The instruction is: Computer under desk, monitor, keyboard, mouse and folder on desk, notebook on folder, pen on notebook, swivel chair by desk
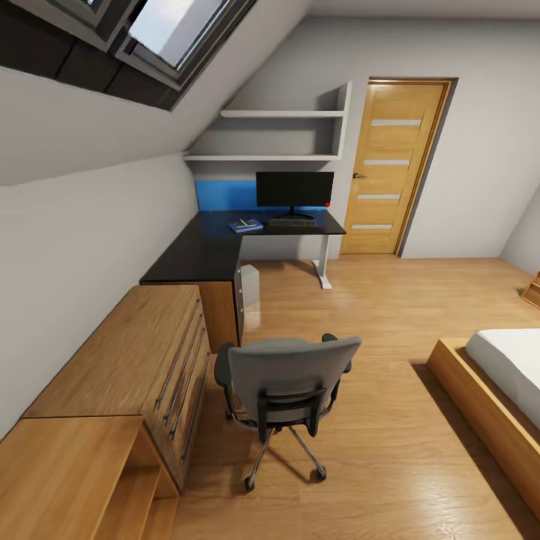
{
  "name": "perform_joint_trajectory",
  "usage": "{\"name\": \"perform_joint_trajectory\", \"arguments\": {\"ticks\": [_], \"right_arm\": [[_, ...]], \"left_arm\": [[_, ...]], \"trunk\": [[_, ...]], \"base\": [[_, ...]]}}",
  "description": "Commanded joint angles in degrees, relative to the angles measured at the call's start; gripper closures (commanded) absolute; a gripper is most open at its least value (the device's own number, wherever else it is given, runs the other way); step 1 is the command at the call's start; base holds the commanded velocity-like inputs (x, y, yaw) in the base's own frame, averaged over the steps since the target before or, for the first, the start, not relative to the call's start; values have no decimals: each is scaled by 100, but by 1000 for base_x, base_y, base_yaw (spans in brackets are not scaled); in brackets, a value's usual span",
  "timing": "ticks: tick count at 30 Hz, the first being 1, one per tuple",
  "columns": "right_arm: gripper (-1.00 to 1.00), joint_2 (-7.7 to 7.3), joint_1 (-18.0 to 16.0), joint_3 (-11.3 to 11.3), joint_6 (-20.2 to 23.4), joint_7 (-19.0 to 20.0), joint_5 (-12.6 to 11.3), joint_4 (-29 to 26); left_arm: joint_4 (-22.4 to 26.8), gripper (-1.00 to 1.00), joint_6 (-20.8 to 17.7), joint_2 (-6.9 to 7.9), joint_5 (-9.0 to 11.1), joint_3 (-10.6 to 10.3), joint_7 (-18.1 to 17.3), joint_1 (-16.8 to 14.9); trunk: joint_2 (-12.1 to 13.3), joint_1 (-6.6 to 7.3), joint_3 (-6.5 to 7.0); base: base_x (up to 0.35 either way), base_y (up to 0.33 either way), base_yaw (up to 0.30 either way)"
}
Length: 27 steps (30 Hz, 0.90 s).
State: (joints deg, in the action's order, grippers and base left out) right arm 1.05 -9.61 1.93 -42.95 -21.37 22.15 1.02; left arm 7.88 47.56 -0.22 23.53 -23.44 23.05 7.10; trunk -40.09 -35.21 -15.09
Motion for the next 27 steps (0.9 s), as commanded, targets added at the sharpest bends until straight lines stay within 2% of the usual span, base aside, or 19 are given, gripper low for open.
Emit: {"name": "perform_joint_trajectory", "arguments": {"ticks": [1, 27], "right_arm": [[-100, 1, -6, 18, -6, -59, 42, 9], [-100, 9, -6, -8, -37, -60, 14, -102]], "left_arm": [[12, -100, 8, 1, 37, -50, 33, 2], [73, -100, -3, -20, 46, -48, 39, 2]], "trunk": [[-48, -24, -25], [-1091, -595, -492]], "base": [[0, 0, 0], [0, 0, 0]]}}
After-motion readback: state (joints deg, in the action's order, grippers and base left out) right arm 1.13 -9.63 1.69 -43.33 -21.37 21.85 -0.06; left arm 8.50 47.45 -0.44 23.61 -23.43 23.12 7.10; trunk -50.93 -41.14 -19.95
